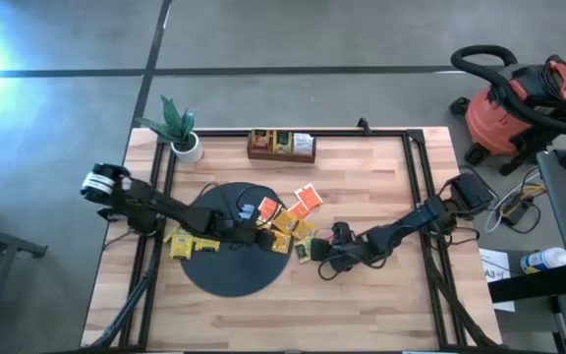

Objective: Pick & Place Tea
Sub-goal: Put the yellow tea bag into the middle section of the wooden organizer

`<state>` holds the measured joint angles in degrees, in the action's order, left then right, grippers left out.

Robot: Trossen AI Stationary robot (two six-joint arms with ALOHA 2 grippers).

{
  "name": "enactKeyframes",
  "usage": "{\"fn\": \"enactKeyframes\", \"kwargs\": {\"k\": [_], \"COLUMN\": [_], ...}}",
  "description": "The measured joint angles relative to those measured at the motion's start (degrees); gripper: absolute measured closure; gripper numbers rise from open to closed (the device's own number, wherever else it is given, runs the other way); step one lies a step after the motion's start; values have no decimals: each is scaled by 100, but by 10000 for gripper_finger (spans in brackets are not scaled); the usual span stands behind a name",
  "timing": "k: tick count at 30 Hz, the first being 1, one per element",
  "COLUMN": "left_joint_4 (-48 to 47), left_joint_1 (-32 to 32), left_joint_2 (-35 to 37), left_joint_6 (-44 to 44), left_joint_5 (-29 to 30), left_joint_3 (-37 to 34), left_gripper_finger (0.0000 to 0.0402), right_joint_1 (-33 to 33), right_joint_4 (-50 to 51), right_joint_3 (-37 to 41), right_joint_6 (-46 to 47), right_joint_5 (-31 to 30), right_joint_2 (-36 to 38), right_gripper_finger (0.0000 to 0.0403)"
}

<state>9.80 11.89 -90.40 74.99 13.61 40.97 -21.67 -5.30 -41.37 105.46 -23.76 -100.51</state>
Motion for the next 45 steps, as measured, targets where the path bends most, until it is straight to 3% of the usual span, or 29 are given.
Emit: {"fn": "enactKeyframes", "kwargs": {"k": [5, 15, 20, 26, 45], "left_joint_4": [678, 1072, 1000, 11, 17], "left_joint_1": [-132, -233, -281, -279, -290], "left_joint_2": [-615, -1304, -1289, -1042, -1625], "left_joint_6": [265, 610, 259, -83, 25], "left_joint_5": [-284, -596, -605, -238, -521], "left_joint_3": [63, 469, 726, 1140, 1480], "left_gripper_finger": [257, 257, 257, 257, 257], "right_joint_1": [0, 0, 0, -7, -4], "right_joint_4": [20, -85, -90, -102, -274], "right_joint_3": [21, 45, 51, 79, 121], "right_joint_6": [8, 3, -22, -38, -44], "right_joint_5": [-1, 85, 82, 69, -22], "right_joint_2": [8, 15, 15, 22, 26], "right_gripper_finger": [355, 355, 355, 355, 355]}}
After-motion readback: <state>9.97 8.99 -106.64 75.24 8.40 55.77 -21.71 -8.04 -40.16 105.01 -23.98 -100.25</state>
